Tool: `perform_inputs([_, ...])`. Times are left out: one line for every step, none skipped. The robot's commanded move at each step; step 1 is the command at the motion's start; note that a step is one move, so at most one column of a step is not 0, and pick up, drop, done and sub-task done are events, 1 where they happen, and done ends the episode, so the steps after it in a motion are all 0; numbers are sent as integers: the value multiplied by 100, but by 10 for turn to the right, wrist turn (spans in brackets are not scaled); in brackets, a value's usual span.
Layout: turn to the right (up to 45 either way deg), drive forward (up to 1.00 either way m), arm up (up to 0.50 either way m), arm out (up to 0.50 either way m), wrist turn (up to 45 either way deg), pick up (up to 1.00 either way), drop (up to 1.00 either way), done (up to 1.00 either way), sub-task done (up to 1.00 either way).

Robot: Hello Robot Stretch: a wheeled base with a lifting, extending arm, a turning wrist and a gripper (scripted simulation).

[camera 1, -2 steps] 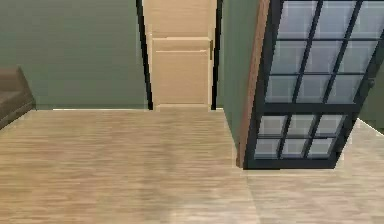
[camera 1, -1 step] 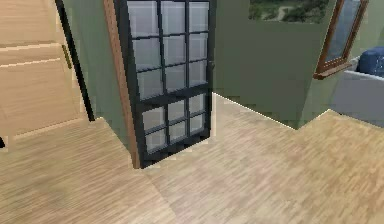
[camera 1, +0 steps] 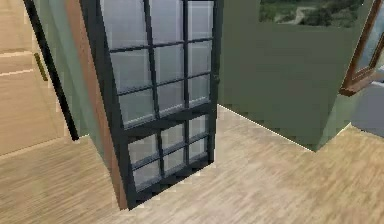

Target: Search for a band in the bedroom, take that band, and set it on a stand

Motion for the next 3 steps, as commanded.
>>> perform_inputs([450, 0, 0, 0, 0, 0, 0, 0, 0])
perform_inputs([60, 0, 0, 0, 0, 0, 0, 0, 0])
perform_inputs([0, 100, 0, 0, 0, 0, 0, 0, 0])
